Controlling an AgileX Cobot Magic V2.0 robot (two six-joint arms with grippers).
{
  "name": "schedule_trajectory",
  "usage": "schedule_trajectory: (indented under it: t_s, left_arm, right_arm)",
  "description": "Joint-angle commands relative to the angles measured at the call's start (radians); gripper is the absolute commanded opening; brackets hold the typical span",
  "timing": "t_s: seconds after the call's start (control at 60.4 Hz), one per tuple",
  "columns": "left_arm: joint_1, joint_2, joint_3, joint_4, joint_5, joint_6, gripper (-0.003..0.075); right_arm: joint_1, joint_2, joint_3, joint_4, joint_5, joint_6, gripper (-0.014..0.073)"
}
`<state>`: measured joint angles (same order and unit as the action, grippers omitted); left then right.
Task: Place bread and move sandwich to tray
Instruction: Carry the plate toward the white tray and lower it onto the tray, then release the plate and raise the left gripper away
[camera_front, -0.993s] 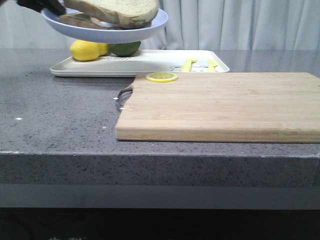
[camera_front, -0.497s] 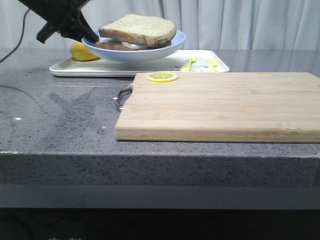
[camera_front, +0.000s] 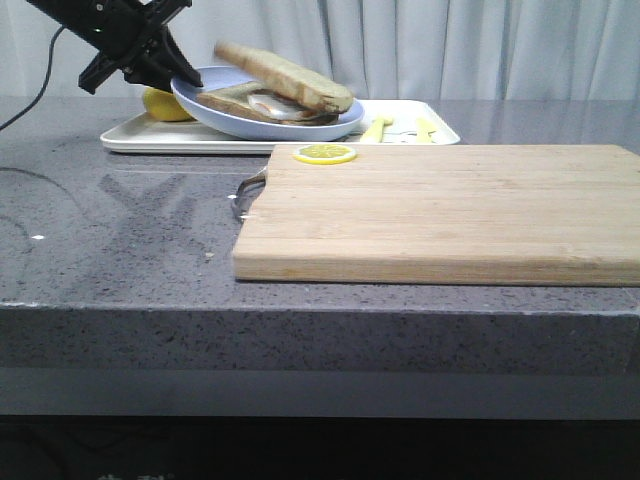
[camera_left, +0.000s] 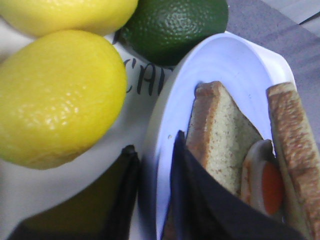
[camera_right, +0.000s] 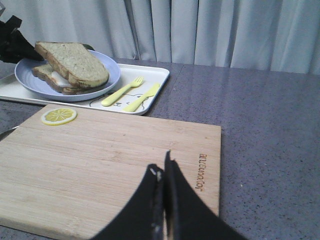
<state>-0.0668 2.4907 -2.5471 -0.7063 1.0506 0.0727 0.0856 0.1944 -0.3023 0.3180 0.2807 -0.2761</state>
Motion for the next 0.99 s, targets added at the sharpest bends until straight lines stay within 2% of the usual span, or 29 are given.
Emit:
schedule_trajectory:
  t_s: [0.0, 0.116, 0.265, 0.563, 0.646, 0.745, 0.811, 0.894, 0.977]
  left_arm:
    - [-0.016, -0.081, -0.035, -0.052, -0.057, -0.011, 0.0276]
    - [-0.014, -0.081, -0.048, -0.052, -0.052, -0.011, 0.0351]
    - [0.007, -0.081, -0.13, -0.052, 0.023, -0.011, 0.0421]
    - [0.045, -0.081, -0.384, -0.052, 0.203, -0.011, 0.0424]
    - [0.045, -0.081, -0.449, -0.052, 0.205, -0.03, 0.0411]
    - [0.043, -0.089, -0.5, -0.059, 0.205, -0.04, 0.0313]
    - [0.038, -0.104, -0.499, -0.059, 0.205, -0.04, 0.0185]
    - [0.026, -0.115, -0.499, -0.063, 0.205, -0.04, -0.0011]
    - [0.012, -0.126, -0.499, -0.063, 0.205, -0.028, -0.0019]
  right_arm:
    - [-0.004, 0.007, -0.028, 0.009, -0.084, -0.009, -0.0085]
    - [-0.004, 0.007, -0.028, 0.009, -0.084, -0.009, -0.0085]
    - [-0.004, 0.007, -0.028, 0.009, -0.084, -0.009, -0.0085]
    - [-0.004, 0.007, -0.028, 0.009, -0.084, -0.009, -0.0085]
    - [-0.004, 0.007, -0.028, 0.009, -0.084, -0.009, -0.0085]
    - [-0.004, 0.007, -0.028, 0.009, -0.084, -0.009, -0.0085]
    - [-0.004, 0.007, -0.028, 0.009, -0.083, -0.009, -0.0085]
    - [-0.004, 0.007, -0.028, 0.009, -0.082, -0.009, -0.0085]
    - [-0.004, 0.007, -0.028, 0.009, -0.082, -0.009, -0.0085]
